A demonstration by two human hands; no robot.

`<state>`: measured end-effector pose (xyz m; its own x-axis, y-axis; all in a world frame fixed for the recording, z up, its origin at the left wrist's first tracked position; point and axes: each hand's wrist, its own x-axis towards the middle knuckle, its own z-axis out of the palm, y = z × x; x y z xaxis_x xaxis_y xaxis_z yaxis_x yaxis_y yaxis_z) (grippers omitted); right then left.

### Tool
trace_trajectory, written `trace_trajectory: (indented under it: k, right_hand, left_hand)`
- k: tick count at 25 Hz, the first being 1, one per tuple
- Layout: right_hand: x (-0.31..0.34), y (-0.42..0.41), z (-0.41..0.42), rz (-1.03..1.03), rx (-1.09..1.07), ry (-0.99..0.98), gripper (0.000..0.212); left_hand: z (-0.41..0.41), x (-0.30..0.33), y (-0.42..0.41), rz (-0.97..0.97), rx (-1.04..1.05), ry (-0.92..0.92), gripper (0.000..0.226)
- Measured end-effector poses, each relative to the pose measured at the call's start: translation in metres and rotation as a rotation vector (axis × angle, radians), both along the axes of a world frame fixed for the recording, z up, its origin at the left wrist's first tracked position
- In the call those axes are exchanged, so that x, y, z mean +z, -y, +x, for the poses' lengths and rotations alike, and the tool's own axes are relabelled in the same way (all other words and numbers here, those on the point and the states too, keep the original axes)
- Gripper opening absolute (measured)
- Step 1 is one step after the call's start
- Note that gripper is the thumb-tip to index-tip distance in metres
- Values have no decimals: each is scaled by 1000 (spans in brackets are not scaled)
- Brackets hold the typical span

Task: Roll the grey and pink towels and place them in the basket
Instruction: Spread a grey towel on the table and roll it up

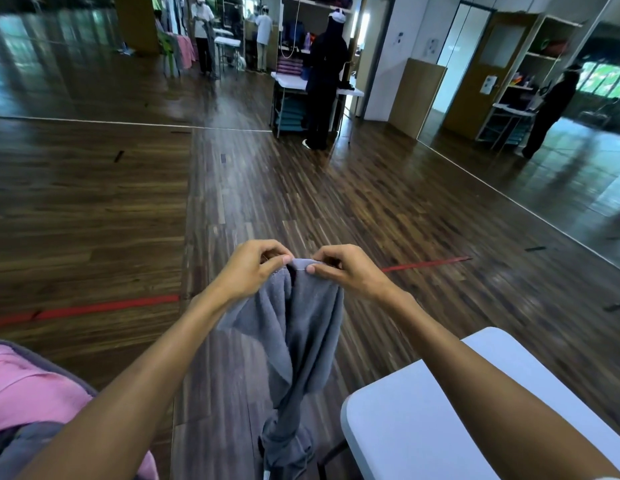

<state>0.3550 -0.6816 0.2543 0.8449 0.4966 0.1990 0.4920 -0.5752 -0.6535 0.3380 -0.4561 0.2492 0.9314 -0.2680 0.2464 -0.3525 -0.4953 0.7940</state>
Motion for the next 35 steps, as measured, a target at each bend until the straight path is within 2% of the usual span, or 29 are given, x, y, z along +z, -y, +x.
trace_trajectory:
  k: [4,6,7,9,16,20,23,27,30,35]
  right_hand:
    - [-11,13,-9,27,-50,-50,20]
    - [-9,11,-12,17,-50,-53,21]
    - [-7,11,-13,15,-48,-50,20]
    - [-5,13,-15,34,-49,-58,17]
    - [-54,34,-32,138,-161,-160,24]
    - [-69,66,-42,146,-299,-135,17]
    - [-53,48,-39,124,-237,-22,14]
    - [-25,3,-34,77,-59,111,14]
    - [-14,-7,-37,106,-59,112,14]
    - [-31,19,-41,23,-141,-64,17]
  left_hand:
    - [-7,-5,3,61,-84,-43,8]
    - [-12,-9,10,53,-125,-78,18]
    - [-13,-10,13,47,-118,-78,17]
    - [-12,-9,16,31,-78,-62,5]
    - [-8,7,-7,110,121,110,8]
    - [-6,12,-52,156,317,69,4]
    - [-17,3,-40,204,197,2,6]
    - [-28,-4,3,125,-69,-55,26]
    - [-27,-6,14,45,-18,-62,7]
    - [-25,-11,-2,26,98,-8,5]
